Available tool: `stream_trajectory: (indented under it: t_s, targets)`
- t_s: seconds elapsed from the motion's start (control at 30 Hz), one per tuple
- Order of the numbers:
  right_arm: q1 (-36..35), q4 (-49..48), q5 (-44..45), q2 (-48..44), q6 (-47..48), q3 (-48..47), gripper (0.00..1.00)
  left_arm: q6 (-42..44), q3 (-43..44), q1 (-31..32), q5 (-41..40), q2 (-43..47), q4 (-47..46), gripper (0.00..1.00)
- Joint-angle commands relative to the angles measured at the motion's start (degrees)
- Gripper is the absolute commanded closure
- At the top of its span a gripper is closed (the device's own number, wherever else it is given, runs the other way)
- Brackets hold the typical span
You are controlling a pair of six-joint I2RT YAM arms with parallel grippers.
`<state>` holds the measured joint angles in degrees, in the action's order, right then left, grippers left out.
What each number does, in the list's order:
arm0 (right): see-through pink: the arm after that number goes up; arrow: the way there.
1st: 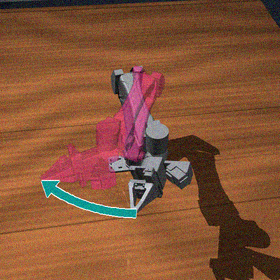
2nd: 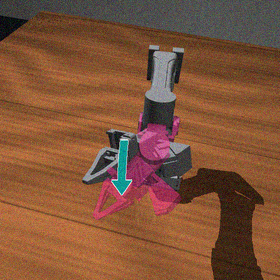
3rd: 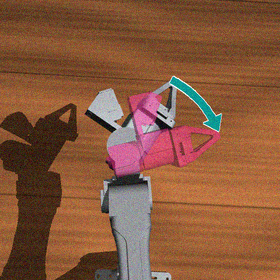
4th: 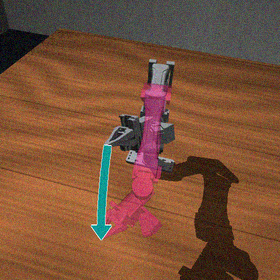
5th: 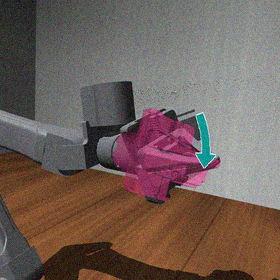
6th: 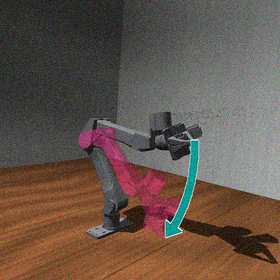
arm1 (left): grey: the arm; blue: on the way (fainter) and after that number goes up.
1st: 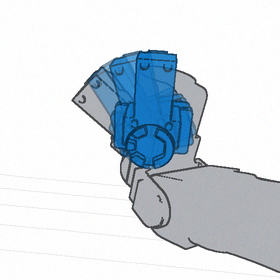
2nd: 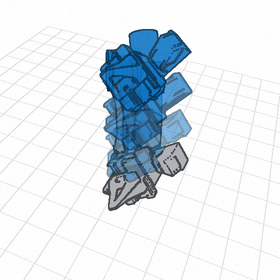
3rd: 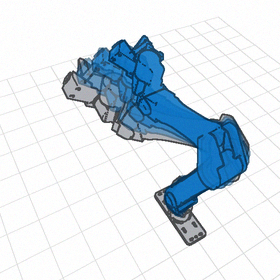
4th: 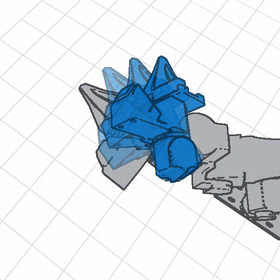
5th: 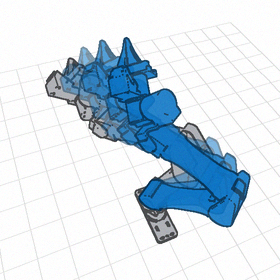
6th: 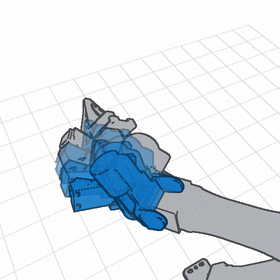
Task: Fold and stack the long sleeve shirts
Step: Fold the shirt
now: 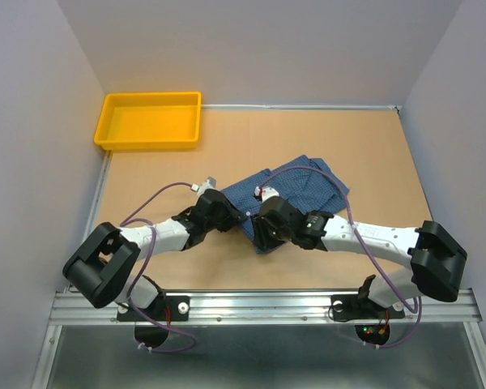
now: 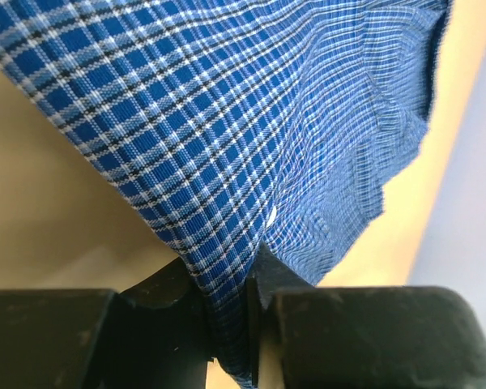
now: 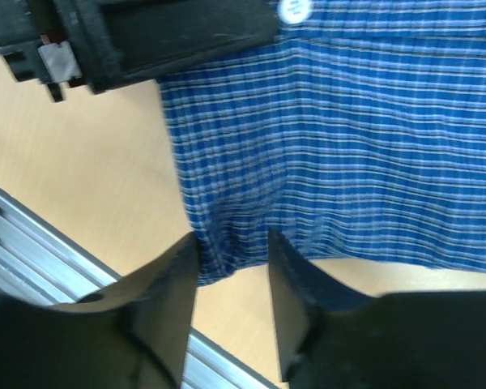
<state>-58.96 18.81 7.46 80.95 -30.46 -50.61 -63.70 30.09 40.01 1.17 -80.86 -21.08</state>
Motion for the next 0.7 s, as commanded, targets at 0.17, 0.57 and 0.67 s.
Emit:
stream_trajectory:
  t_s: [0.17,0.57,0.67]
  targets:
    - [4.8,-2.5,5.9,-6.4,0.7,-5.5,0.53,14.8,10.7,-0.6,-7.1,9.9,26.8,0.83]
    - [18.1,-22.2,-4.3,5.7,-0.7,-6.5,0.8,17.4,14.7,-2.8,-3.4,13.8,41.5,0.83]
    - [18.0,-29.7,-7.0,10.9,-2.7,-4.6,0.82,18.0,16.1,-3.6,-2.2,13.4,44.4,0.83]
